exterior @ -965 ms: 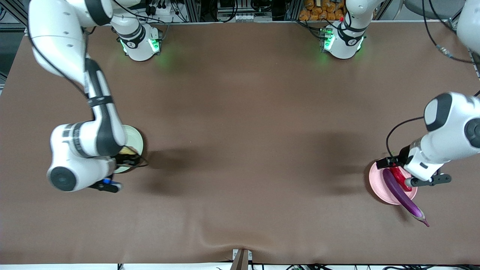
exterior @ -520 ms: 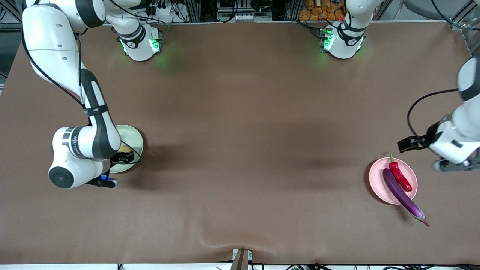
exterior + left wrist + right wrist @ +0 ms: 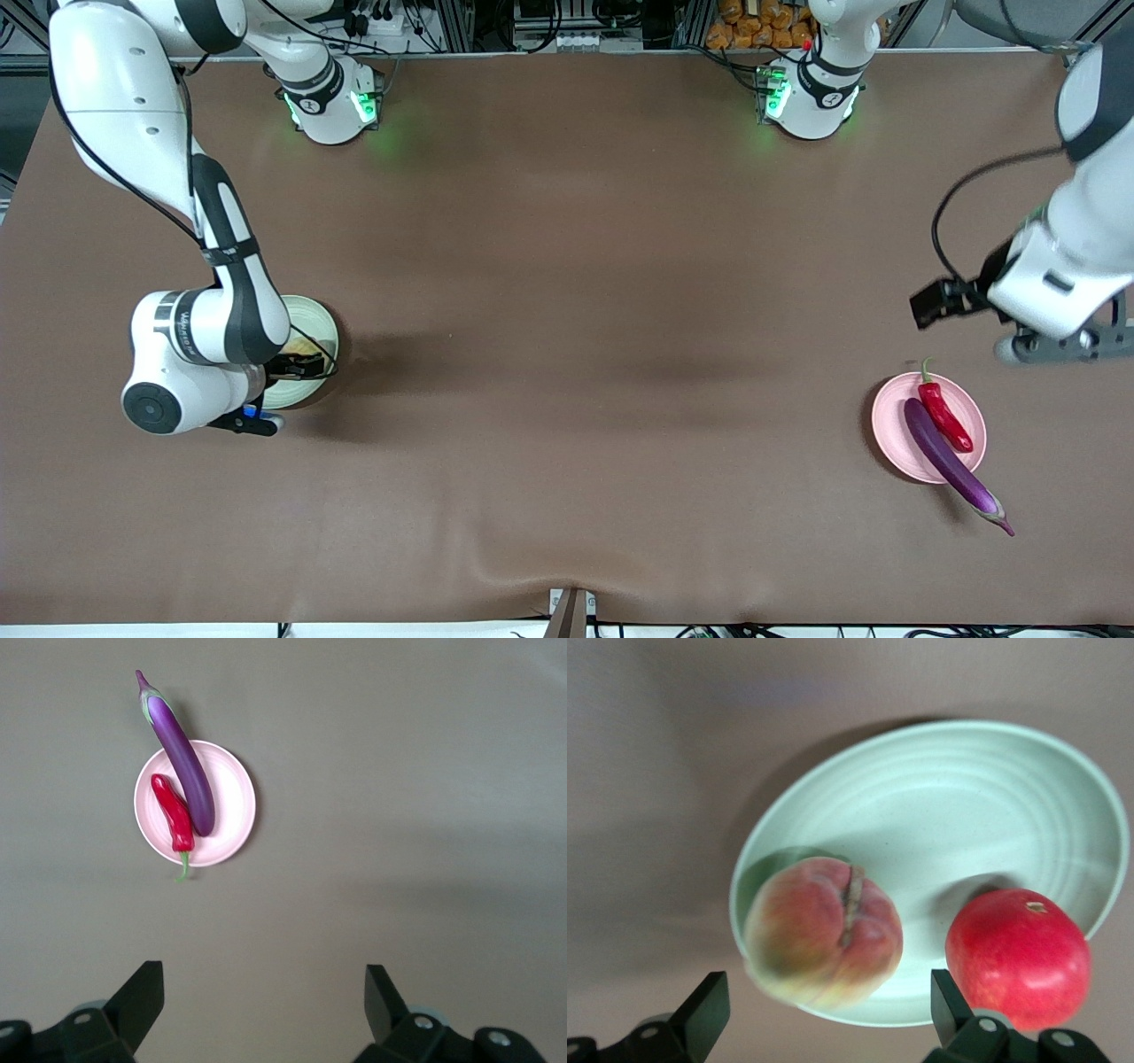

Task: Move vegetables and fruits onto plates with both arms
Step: 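Place the peach on the green plate while the left gripper withdraws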

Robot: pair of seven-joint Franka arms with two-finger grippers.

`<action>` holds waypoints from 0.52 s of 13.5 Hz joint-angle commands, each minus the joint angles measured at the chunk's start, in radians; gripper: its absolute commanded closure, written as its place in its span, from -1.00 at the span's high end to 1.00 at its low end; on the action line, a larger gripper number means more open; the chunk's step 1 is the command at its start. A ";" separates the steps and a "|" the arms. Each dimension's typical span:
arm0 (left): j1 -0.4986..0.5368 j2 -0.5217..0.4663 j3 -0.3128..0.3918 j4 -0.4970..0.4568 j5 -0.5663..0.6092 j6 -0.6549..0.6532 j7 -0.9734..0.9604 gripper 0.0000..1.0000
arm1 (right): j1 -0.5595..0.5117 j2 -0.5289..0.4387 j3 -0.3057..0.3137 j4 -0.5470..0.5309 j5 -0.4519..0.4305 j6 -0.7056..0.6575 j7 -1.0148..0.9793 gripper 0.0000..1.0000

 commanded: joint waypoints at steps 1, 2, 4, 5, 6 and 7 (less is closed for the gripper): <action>-0.187 -0.111 0.264 -0.041 -0.090 -0.027 0.068 1.00 | -0.004 -0.039 0.013 0.146 0.027 -0.116 0.004 1.00; -0.224 -0.143 0.298 -0.058 -0.096 -0.062 0.073 1.00 | -0.004 -0.040 0.013 0.202 0.048 -0.139 0.001 1.00; -0.246 -0.249 0.306 -0.160 -0.108 -0.069 0.056 1.00 | -0.010 -0.040 0.019 0.327 0.058 -0.214 -0.005 1.00; -0.245 -0.280 0.308 -0.200 -0.114 -0.067 0.056 1.00 | -0.012 -0.039 0.021 0.372 0.064 -0.241 -0.014 1.00; -0.237 -0.295 0.314 -0.232 -0.117 -0.067 0.057 1.00 | -0.001 -0.042 0.015 0.388 0.070 -0.245 -0.011 1.00; -0.235 -0.335 0.317 -0.275 -0.117 -0.067 0.060 1.00 | -0.001 -0.064 0.012 0.403 0.067 -0.245 -0.013 1.00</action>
